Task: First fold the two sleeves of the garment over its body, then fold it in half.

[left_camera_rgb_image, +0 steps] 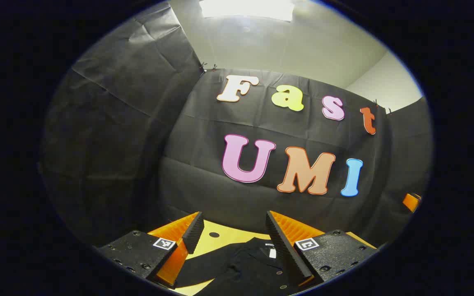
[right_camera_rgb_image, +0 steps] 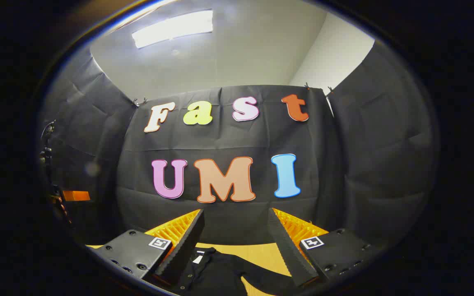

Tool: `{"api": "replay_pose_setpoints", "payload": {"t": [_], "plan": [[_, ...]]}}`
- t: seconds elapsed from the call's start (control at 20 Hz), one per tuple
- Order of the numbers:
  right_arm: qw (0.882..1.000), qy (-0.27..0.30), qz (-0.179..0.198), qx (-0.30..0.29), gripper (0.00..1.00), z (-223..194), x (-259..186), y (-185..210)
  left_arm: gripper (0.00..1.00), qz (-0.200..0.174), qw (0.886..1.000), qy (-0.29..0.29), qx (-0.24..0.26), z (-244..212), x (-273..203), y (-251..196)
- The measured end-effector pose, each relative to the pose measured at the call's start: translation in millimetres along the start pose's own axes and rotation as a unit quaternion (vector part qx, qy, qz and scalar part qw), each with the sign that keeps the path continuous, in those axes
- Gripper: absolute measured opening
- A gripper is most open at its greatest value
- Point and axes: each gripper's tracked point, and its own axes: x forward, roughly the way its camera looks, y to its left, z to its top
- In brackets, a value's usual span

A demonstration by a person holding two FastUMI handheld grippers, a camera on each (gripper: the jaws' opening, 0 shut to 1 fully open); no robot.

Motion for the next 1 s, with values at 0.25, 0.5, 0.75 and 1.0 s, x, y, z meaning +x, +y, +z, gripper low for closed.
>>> {"api": "replay_pose_setpoints", "payload": {"t": [0.25,0.5,0.75,1.0], "plan": [[0.999,0.013,-0.034,0.014,0.98,-1,-5,-21,0.87,0.010,1.000,0.004,-0.004,-5,4,10],[0.999,0.019,-0.033,0.005,0.98,-8,4,-24,0.87,0.026,1.000,0.000,0.014,1,6,19],[0.999,0.045,-0.014,0.009,0.98,-27,20,-15,0.87,0.040,0.999,0.010,0.031,-2,11,23],[0.999,0.051,0.002,0.000,0.98,-31,28,-7,0.89,0.034,0.999,0.016,0.037,-3,16,16]]}}
